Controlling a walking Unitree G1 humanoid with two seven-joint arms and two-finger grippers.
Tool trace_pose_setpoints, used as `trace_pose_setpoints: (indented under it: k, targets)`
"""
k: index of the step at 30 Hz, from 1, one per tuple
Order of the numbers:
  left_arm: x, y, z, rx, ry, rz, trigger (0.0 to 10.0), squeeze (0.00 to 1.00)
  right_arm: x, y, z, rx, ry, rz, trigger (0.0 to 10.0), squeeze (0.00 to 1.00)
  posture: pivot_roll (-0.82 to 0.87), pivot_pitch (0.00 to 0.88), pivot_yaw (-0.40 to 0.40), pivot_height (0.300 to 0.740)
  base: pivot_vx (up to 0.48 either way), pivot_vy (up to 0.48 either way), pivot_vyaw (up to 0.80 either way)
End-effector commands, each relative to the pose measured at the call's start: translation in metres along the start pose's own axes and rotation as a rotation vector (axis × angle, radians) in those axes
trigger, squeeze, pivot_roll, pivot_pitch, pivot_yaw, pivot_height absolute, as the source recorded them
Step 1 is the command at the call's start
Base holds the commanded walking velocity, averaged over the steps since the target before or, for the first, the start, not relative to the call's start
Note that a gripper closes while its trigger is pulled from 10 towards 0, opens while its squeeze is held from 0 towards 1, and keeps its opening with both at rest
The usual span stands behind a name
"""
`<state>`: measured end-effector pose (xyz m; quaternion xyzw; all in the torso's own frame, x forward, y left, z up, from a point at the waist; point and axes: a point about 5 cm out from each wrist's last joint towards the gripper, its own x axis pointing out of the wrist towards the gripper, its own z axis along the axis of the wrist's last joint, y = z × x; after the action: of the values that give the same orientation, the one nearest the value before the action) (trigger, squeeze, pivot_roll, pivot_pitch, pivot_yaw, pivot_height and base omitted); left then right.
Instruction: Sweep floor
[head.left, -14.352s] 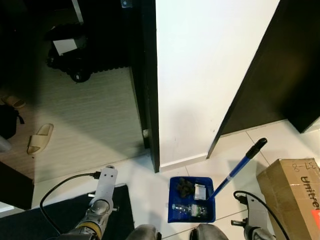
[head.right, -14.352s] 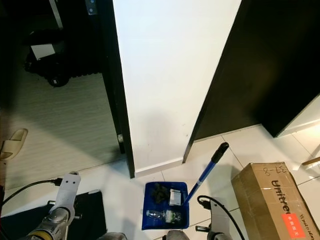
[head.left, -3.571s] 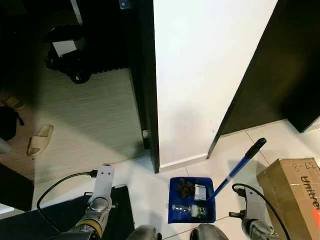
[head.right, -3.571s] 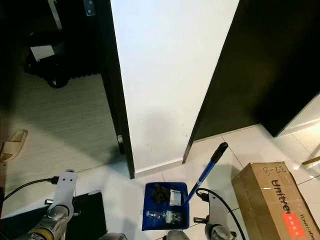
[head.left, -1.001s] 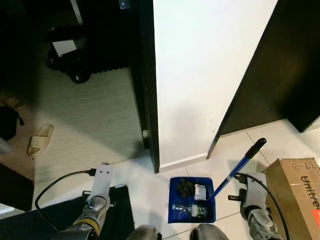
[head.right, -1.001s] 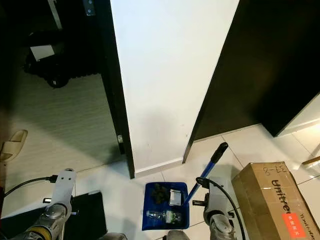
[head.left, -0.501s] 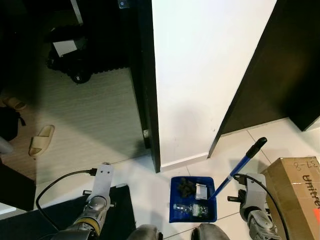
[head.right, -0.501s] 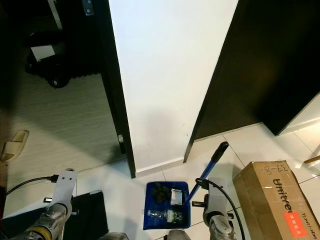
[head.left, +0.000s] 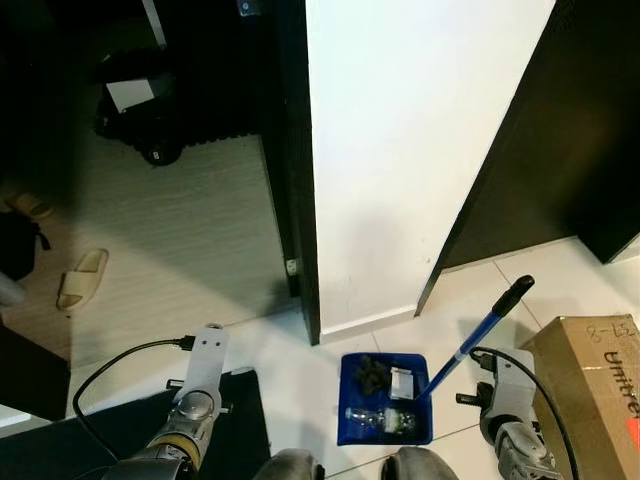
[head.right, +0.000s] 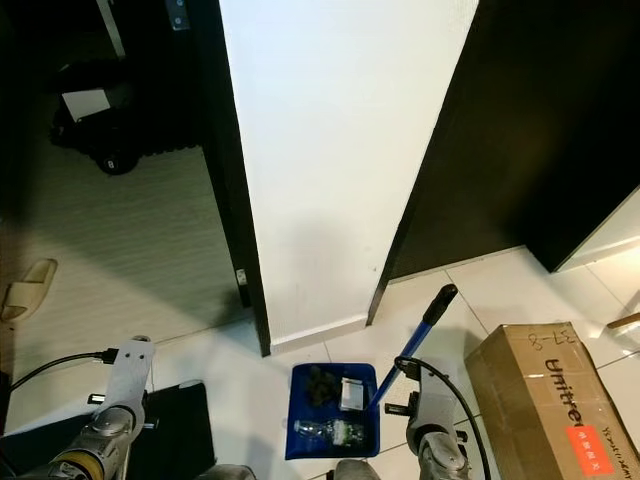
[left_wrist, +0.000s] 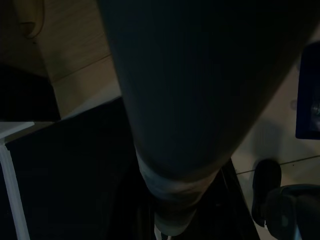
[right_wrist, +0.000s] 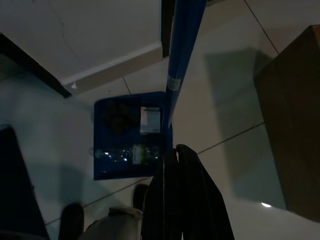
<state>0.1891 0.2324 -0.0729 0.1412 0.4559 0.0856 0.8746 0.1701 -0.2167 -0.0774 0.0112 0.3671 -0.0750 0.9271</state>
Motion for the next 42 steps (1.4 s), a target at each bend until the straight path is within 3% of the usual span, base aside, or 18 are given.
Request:
trace_pose_setpoints:
  k: [1, 42]
  targets:
    - [0.0003, 0.0079, -0.004, 0.03, 0.027, 0.016, 10.0, 0.0, 0.0004, -0.0008, -0.0009, -0.006, 0.018, -0.006, 10.0, 0.0, 0.07, 0.0, -0.011, 0.74, 0.0, 0.0, 0.0]
    - [0.0004, 0.0063, -0.0038, 0.036, 0.033, 0.016, 10.0, 0.0, -0.0004, -0.0011, -0.0073, -0.033, 0.074, -0.015, 10.0, 0.0, 0.08, 0.0, -0.015, 0.74, 0.0, 0.0, 0.0]
